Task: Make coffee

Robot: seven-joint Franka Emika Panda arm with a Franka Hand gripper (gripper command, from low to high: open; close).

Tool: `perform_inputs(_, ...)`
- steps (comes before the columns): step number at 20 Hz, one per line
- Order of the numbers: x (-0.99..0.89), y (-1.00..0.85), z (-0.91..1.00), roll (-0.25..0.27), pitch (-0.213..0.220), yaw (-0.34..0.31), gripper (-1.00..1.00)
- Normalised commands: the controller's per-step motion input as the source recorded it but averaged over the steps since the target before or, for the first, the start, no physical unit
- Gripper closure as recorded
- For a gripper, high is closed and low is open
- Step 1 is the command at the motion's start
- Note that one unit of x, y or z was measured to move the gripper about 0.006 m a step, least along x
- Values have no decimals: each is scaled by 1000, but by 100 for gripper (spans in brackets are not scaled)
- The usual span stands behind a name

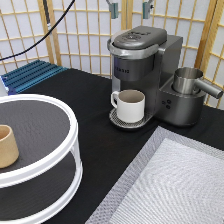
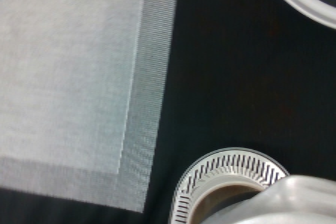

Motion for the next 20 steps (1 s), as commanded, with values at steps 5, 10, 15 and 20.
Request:
perform_inputs(5, -1, 0, 21, -30, 0, 375, -100)
perform_inputs(10, -3, 0, 5, -56, 0, 375, -100)
perform_inputs(15, -11, 0, 0, -97, 26, 374, -100)
perform_inputs(20, -7, -15, 0, -110, 47, 347, -100)
